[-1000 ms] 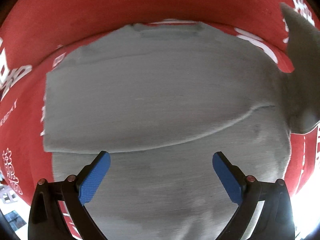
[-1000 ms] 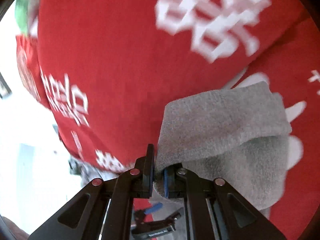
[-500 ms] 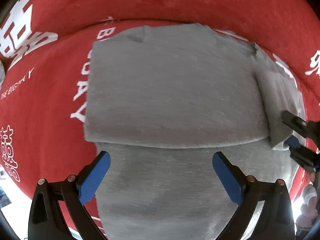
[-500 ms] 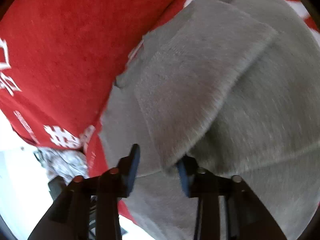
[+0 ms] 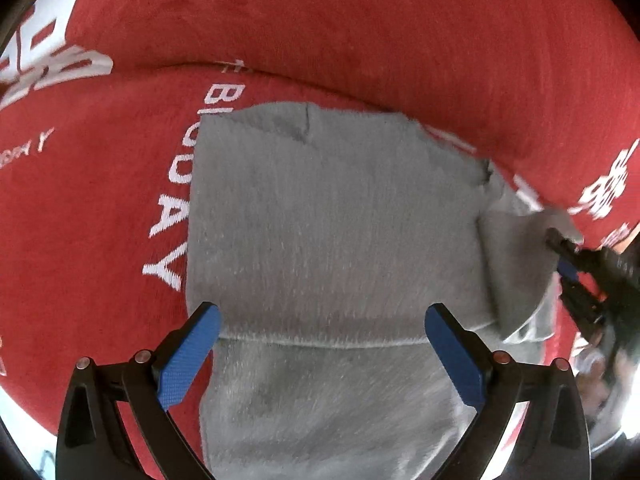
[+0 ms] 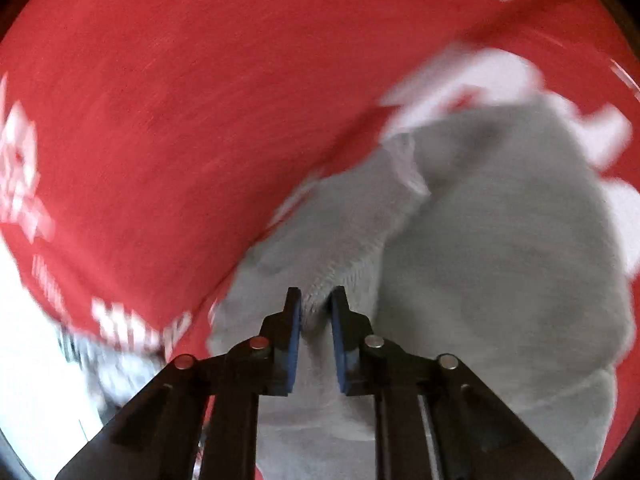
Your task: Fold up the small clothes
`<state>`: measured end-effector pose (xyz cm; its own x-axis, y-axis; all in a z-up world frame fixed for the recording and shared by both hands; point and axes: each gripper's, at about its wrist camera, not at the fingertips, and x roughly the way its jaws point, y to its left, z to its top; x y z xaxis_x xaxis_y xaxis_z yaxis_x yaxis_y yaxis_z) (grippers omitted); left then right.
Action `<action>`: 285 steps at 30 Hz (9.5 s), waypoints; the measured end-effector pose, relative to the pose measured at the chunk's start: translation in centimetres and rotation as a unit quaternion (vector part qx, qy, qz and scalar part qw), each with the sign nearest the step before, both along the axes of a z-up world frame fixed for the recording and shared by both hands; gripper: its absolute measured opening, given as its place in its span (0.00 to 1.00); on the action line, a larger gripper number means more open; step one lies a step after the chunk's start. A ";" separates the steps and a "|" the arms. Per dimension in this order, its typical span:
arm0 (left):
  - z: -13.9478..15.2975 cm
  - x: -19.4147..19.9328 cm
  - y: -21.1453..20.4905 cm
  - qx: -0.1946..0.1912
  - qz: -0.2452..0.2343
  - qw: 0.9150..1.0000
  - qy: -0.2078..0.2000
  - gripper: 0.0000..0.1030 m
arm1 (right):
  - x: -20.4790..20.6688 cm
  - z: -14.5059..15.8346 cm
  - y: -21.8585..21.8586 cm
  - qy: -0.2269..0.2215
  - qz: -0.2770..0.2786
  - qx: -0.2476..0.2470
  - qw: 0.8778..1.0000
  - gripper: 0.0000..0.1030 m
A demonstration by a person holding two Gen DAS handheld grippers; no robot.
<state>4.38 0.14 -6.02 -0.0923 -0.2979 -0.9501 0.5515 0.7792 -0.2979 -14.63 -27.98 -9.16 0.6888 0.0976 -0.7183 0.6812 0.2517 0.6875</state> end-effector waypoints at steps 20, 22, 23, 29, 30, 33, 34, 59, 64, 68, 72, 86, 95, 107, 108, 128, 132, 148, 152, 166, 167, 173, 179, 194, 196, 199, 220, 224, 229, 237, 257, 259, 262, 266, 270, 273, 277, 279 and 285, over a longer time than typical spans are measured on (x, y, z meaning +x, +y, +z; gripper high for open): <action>-3.0 -0.5 -2.8 -0.032 -0.001 0.995 0.090 0.99 | -2.8 -1.4 6.7 0.099 0.141 0.015 0.985 0.45; -3.4 -0.7 -3.5 -0.032 -0.001 0.995 0.095 0.99 | -6.0 -1.6 4.9 0.099 0.084 0.031 0.991 0.45; -3.4 -0.9 -3.9 -0.033 -0.001 0.994 0.100 0.99 | -8.2 -1.9 3.8 0.098 0.040 0.043 0.993 0.45; -4.0 -1.2 -4.9 -0.007 0.010 0.996 0.091 0.74 | -15.7 -3.7 0.0 0.081 -0.141 0.092 0.982 0.45; -4.1 -1.0 -4.7 0.001 0.015 0.996 0.089 0.66 | -16.4 -4.1 -0.4 0.068 -0.161 0.104 0.979 0.45; -3.9 -0.6 -4.2 -0.005 0.015 0.996 0.086 0.22 | -16.4 -4.6 -1.0 0.058 -0.172 0.113 0.977 0.31; -3.9 -0.5 -4.1 -0.014 0.009 0.995 0.098 0.21 | -15.9 -4.4 -1.1 0.067 -0.168 0.103 0.978 0.20; 0.3 -0.6 0.1 0.040 -0.018 0.999 -0.020 0.15 | -17.4 1.0 -2.2 0.127 -0.025 -0.031 0.991 0.35; -0.2 -2.2 -2.2 0.045 -0.041 0.998 -0.023 0.16 | -16.7 0.1 -6.4 0.138 -0.043 -0.031 0.989 0.45; -0.4 -3.0 -3.3 0.045 -0.045 0.998 -0.022 0.16 | -14.6 -2.1 -9.8 0.123 -0.057 -0.014 0.991 0.45; -0.6 -3.5 -3.8 0.055 -0.049 0.997 -0.026 0.16 | -11.9 -4.0 -11.1 0.135 -0.022 -0.001 0.991 0.27; -1.2 -2.2 -5.2 0.081 -0.056 0.994 -0.051 0.16 | -12.2 -4.0 -11.0 0.187 -0.028 -0.027 0.981 0.08; 0.5 -3.3 -4.2 0.080 -0.083 0.992 -0.057 0.16 | -13.6 0.6 -7.3 0.165 0.004 -0.043 0.985 0.09; -1.2 -5.1 -4.4 0.100 -0.124 0.984 -0.075 0.18 | -13.5 -2.2 -3.4 0.200 0.075 -0.044 0.976 0.01; -1.1 -4.9 -4.2 0.104 -0.118 0.985 -0.072 0.18 | -13.7 -2.1 -3.5 0.200 0.071 -0.040 0.976 0.01; 1.3 -9.9 -3.5 0.156 -0.123 0.979 -0.042 0.18 | -14.7 -0.4 1.2 0.180 0.066 0.029 0.981 0.23; 1.4 -11.7 -4.0 0.164 -0.136 0.977 -0.034 0.18 | -14.9 -0.4 2.1 0.171 0.065 0.043 0.982 0.35; 3.1 -17.3 -5.6 0.174 -0.118 0.976 -0.048 0.99 | -16.6 0.7 2.0 0.139 0.101 0.043 0.984 0.78; 2.0 -18.1 -4.5 0.188 -0.097 0.977 -0.029 0.99 | -16.5 0.9 2.1 0.134 0.121 0.041 0.983 0.78; 3.2 -19.8 -0.6 0.164 -0.097 0.981 -0.031 0.99 | -20.6 -0.1 4.1 0.129 0.084 0.074 0.985 0.78; 3.2 -19.9 0.0 0.161 -0.097 0.982 -0.031 0.99 | -20.9 -0.2 4.3 0.128 0.080 0.075 0.986 0.78; 3.3 -20.6 4.9 0.151 -0.089 0.984 -0.027 0.99 | -23.3 -1.1 6.4 0.122 0.059 0.082 0.987 0.78; 2.0 -21.0 11.0 0.137 -0.055 0.989 0.011 0.99 | -25.2 -2.6 9.0 0.117 0.056 0.105 0.986 0.78; -5.3 -21.7 18.7 0.149 -0.042 0.982 0.106 0.99 | -27.3 -8.0 17.8 0.126 0.121 0.178 0.968 0.78; -5.8 -22.6 19.0 0.140 -0.033 0.982 0.119 0.99 | -27.0 -8.5 18.9 0.127 0.133 0.179 0.967 0.78; -6.2 -22.5 19.3 0.127 -0.025 0.983 0.131 0.99 | -26.7 -9.2 19.6 0.127 0.143 0.182 0.964 0.78; 0.1 -20.9 20.3 -0.012 -0.051 0.980 0.195 0.11 | -27.6 -4.7 19.9 0.009 0.101 0.238 0.966 0.11; 3.2 -18.2 19.0 -0.057 -0.028 0.981 0.183 0.11 | -26.8 -1.5 17.4 -0.073 0.068 0.237 0.966 0.11; 6.7 -13.0 14.7 -0.114 -0.005 0.983 0.141 0.11 | -23.6 1.7 12.6 -0.145 0.054 0.217 0.964 0.11; 10.6 -4.2 7.1 -0.167 0.024 0.983 0.074 0.11 | -17.5 5.8 3.2 -0.188 0.059 0.171 0.965 0.11; -0.1 6.8 -7.7 -0.001 0.078 0.997 0.001 0.20 | -6.9 -4.0 -10.7 -0.115 -0.025 0.216 0.969 0.14; 0.6 7.5 -7.6 0.004 0.090 0.996 -0.013 0.32 | -7.0 -3.9 -11.2 -0.110 -0.038 0.214 0.970 0.15; 3.5 7.9 -6.8 -0.002 0.105 0.992 -0.071 0.79 | -7.0 -3.5 -11.8 -0.112 -0.042 0.213 0.970 0.27; 5.0 8.0 -7.0 -0.012 0.080 0.994 -0.079 0.79 | -6.4 -2.0 -11.8 -0.081 0.002 0.173 0.982 0.27; 3.8 6.1 -8.6 -0.006 0.027 0.997 -0.074 0.79 | -4.7 -1.0 -10.5 -0.043 0.062 0.129 0.989 0.26; 0.5 4.1 -10.3 0.010 0.000 0.999 -0.038 0.79 | -2.5 -1.4 -9.2 0.008 0.119 0.095 0.988 0.24; -2.8 2.8 -11.6 0.057 -0.001 0.997 -0.052 0.79 | -0.6 -2.6 -8.3 0.080 0.152 0.040 0.984 0.23; -3.6 3.2 -11.7 0.076 0.013 0.995 -0.066 0.79 | -1.2 -3.5 -8.9 0.100 0.150 0.019 0.983 0.08; -2.9 4.9 -11.0 0.061 0.039 0.995 -0.071 0.79 | -3.5 -4.0 -10.8 0.119 0.112 -0.008 0.987 0.06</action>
